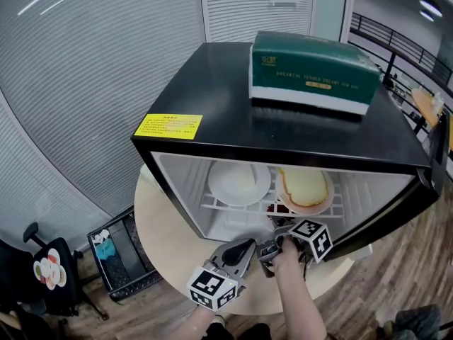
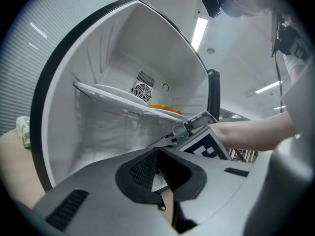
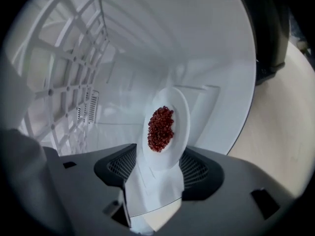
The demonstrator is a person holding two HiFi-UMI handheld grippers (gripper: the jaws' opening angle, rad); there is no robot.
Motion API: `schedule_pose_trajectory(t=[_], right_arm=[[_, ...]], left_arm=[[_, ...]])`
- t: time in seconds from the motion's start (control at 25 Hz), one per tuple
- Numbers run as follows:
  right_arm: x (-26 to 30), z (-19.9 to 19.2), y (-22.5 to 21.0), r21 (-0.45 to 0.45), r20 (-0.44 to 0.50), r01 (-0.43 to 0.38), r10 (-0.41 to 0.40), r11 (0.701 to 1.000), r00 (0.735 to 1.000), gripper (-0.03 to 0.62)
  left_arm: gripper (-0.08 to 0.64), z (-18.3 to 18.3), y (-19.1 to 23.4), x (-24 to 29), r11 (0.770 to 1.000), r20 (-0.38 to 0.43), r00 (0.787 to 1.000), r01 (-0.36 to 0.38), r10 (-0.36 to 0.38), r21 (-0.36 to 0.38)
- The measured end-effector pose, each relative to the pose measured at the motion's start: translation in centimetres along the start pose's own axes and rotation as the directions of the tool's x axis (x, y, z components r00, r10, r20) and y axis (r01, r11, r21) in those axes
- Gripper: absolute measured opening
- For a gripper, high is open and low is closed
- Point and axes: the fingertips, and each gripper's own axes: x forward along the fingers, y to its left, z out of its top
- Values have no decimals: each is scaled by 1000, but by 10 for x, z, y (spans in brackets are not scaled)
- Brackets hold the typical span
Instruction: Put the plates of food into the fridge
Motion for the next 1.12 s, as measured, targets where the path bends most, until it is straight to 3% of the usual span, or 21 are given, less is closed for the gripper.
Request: schedule_pose_trajectory(t=[0.16, 0.28, 0.44, 0.52, 0.68, 0.84, 0.96, 1.04, 1.12], right_arm=[[-3, -1, 0, -214, 23, 59, -55, 975, 998, 258], [-5, -6, -2, -366, 48, 101, -90, 925, 995, 258], [-11, -9, -8, -474, 81, 151, -128, 867, 988, 258], [-12, -11, -11, -475, 80, 165, -144, 864, 986, 258], [-17, -21, -12, -397, 32, 150, -150, 906, 988, 258], [-31, -27, -13, -403, 48, 150, -143, 903, 989, 258], [-53, -40, -9, -460, 71, 87, -61, 884, 996, 258], [-77, -56, 5, -525, 62, -43, 89, 850, 994, 256], [-105, -74, 22, -572, 16, -206, 262, 794, 965, 256]], left_arm=[[5, 3, -2, -11, 1000, 3, 1000, -4, 4, 4], [5, 4, 0, -20, 1000, 6, 1000, -17, 17, 8], [5, 1, 5, -33, 999, 7, 999, -38, 38, -3], [5, 0, 5, -38, 999, 5, 999, -42, 42, -10], [5, 2, 5, -51, 998, 13, 998, -60, 60, -30], [5, 7, 0, -61, 998, 21, 998, -61, 62, -34], [5, 10, -7, -69, 997, 27, 998, -63, 64, -43], [5, 10, -16, -73, 998, 23, 998, -54, 55, -42], [5, 8, -27, -77, 998, 10, 999, -47, 47, -41]])
